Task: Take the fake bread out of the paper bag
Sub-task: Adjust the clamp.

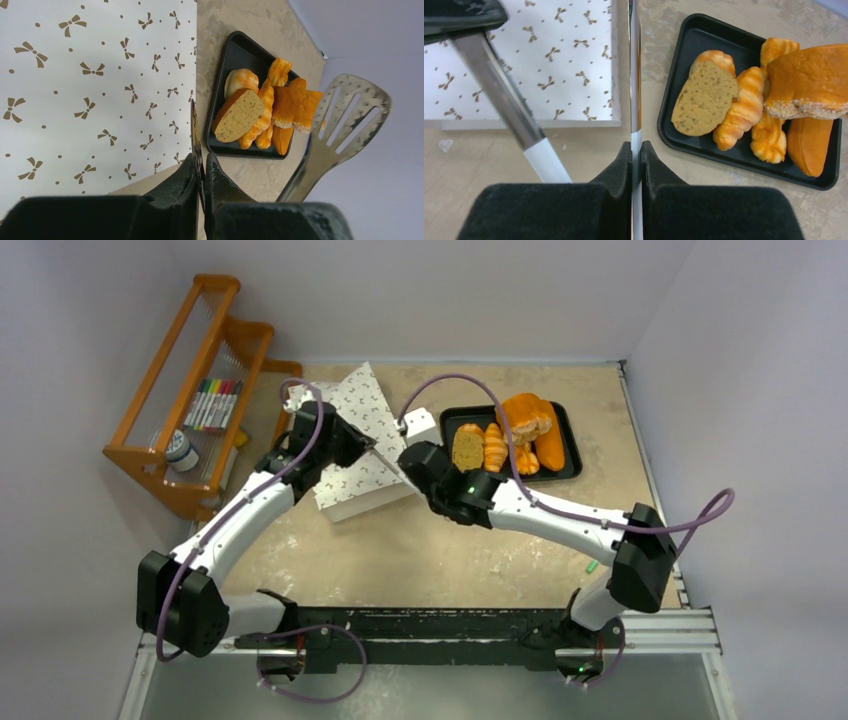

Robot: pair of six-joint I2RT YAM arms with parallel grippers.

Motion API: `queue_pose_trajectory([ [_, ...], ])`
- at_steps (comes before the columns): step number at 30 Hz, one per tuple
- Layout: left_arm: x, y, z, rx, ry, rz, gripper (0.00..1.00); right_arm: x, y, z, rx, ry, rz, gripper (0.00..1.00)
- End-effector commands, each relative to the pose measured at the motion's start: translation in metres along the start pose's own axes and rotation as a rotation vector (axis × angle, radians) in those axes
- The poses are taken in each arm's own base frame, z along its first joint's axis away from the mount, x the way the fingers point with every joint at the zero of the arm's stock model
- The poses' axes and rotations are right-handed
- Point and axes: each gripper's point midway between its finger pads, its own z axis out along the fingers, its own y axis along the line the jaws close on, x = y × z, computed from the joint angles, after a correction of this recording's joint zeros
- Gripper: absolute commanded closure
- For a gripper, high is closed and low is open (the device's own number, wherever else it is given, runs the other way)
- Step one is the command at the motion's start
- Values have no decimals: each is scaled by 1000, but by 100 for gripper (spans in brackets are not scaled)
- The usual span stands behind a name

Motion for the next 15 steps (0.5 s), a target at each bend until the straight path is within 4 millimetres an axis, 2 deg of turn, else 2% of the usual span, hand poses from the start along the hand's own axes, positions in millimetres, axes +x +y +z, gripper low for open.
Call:
queue_pose_trajectory([
  [1,-3,4,-8,-8,-20,60,100,-38,-76,-4,154,-118,215,100],
  [6,-14,20,-16,-64,-92,59,100,-36,-126,-11,229,-141,294,100],
  [10,-30,38,-29,-132,-162,74,100,-33,-155,-19,269,-151,337,100],
  [12,-36,47,-35,-154,-193,70,100,-32,-162,-21,273,-157,346,100],
  [15,-39,39,-35,-113,-207,37,100,-36,-155,-17,235,-165,353,100],
])
